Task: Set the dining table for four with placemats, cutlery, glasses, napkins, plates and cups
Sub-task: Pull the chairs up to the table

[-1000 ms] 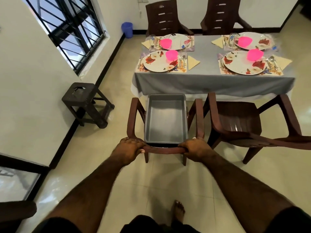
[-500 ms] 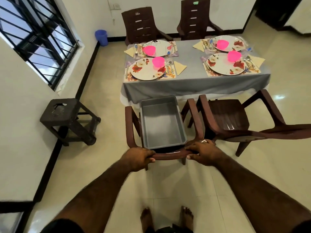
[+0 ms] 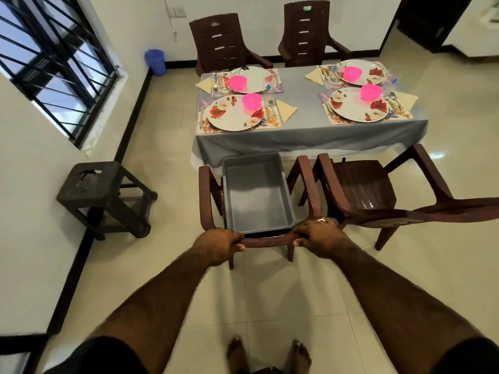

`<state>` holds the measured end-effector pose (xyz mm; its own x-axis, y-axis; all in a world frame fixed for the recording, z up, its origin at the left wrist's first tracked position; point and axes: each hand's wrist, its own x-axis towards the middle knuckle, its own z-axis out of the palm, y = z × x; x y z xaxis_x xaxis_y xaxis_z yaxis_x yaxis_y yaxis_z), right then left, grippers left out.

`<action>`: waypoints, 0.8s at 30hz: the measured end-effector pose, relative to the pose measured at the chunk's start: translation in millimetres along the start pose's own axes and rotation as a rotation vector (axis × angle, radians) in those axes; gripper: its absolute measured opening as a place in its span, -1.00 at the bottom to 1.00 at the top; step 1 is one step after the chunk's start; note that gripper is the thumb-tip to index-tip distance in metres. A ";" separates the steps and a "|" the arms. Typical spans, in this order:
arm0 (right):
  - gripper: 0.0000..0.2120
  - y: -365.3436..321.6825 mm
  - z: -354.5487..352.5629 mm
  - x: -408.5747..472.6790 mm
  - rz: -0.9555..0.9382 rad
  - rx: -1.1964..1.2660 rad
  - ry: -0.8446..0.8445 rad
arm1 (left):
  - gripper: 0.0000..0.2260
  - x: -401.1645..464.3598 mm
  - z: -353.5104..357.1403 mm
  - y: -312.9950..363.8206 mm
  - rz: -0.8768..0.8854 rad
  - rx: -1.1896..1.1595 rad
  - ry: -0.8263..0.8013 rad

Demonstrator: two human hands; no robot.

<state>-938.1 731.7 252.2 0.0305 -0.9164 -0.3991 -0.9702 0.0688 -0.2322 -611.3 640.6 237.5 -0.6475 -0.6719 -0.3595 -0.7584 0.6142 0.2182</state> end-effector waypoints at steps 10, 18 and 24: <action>-0.66 -5.0 2.6 -0.3 0.013 -0.002 -0.038 | -0.62 -4.1 6.4 13.6 -0.064 0.086 0.070; -0.71 -13.0 -1.8 -2.9 0.033 -0.034 -0.020 | -0.70 -11.9 5.2 35.9 -0.189 0.046 0.154; -0.63 -28.3 -9.3 -3.3 0.087 0.051 -0.061 | -0.58 -37.8 -0.5 19.0 -0.181 -0.140 0.163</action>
<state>-913.0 729.1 268.3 -0.0377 -0.8805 -0.4725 -0.9563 0.1689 -0.2386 -601.2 677.4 255.6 -0.4956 -0.8301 -0.2557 -0.8582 0.4226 0.2914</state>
